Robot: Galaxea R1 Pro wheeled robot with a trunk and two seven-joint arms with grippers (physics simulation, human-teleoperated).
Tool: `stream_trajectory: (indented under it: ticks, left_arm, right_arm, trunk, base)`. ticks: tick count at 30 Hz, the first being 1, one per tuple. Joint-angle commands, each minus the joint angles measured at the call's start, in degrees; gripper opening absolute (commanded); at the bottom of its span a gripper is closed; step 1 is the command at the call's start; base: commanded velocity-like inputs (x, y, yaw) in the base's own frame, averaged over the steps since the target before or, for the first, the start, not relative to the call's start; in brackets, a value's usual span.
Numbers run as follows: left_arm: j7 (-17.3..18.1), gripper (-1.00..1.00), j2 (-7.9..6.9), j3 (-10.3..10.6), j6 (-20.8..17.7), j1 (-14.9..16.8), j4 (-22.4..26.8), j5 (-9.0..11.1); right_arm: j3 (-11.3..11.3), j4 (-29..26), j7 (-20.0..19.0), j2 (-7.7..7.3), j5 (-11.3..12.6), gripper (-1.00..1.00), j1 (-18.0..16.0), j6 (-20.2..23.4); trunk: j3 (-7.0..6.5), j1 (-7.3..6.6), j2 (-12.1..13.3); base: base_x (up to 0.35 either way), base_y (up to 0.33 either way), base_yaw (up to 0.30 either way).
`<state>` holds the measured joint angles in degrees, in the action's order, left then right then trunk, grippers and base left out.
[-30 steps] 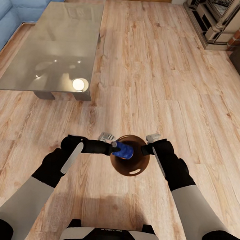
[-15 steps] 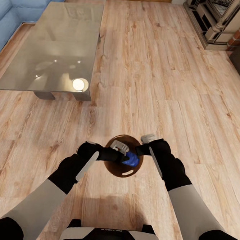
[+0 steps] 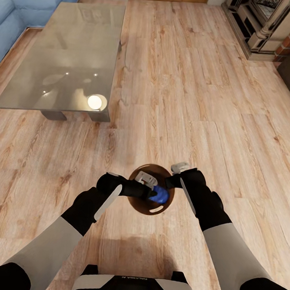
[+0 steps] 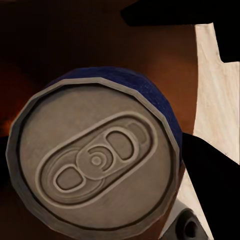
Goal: Put the three can of soda from the living room inside the tash can in the kitchen.
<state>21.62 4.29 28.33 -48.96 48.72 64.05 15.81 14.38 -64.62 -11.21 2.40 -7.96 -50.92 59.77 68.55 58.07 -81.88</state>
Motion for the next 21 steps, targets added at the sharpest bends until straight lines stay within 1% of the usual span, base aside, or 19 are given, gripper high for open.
stream_trajectory:
  ticks: [1,3,4,6,10,13,16,19,21]
  left_arm:
    - [-0.33,-1.0,0.02,0.05,0.0,-0.03,-0.04,0.02]
    - [-1.67,-1.0,-0.01,0.14,0.02,-0.03,-0.05,0.02]
    - [-2.81,-1.0,-0.03,0.4,0.01,-0.03,-0.05,-0.13]
    - [-3.87,-1.0,-0.04,0.77,0.04,-0.03,-0.06,-0.65]
    - [-5.5,-1.0,-0.14,1.32,0.08,-0.03,-0.06,-3.52]
    - [-5.97,-1.0,-0.17,1.43,0.08,-0.03,-0.06,-4.68]
    - [-6.97,-1.0,-0.07,1.45,0.45,-0.03,-0.08,-6.91]
    - [-7.78,-1.0,0.04,1.46,0.93,-0.03,-0.5,-7.97]
    - [-8.25,-1.0,0.04,1.46,1.75,-0.03,-1.51,-8.24]
  right_arm:
    - [0.03,-0.97,-0.31,0.05,3.57,-1.0,0.0,0.23]
    - [0.03,-0.96,-0.31,0.01,3.57,-1.0,0.01,0.23]
    - [0.03,-0.97,-0.31,-0.01,3.57,-1.0,0.02,0.23]
    - [0.02,-0.96,-0.31,-0.02,3.57,-1.0,0.02,0.23]
    - [-0.01,-0.99,-0.31,0.01,3.57,-1.0,0.01,0.23]
    - [0.02,-0.99,-0.31,0.04,3.57,-1.0,0.02,0.23]
    - [0.05,-1.02,-0.31,0.05,3.57,-1.0,0.02,0.23]
    - [0.1,-1.03,-0.32,0.05,3.57,-1.0,0.03,0.23]
    - [0.11,-1.02,-0.31,0.06,3.57,-1.0,0.03,0.23]
  trunk:
    - [0.0,0.0,0.0]
    - [0.0,0.0,0.0]
    - [0.0,0.0,0.0]
    - [0.0,0.0,0.0]
    - [0.0,0.0,0.0]
    - [0.0,0.0,0.0]
    - [0.0,0.0,0.0]
    - [0.0,0.0,0.0]
    - [0.0,0.0,0.0]
  base:
    - [0.0,0.0,0.0]
    - [0.0,0.0,0.0]
    - [0.0,0.0,0.0]
    - [0.0,0.0,0.0]
    - [0.0,0.0,0.0]
    - [0.0,0.0,0.0]
    - [0.0,0.0,0.0]
    - [0.0,0.0,0.0]
    - [0.0,0.0,0.0]
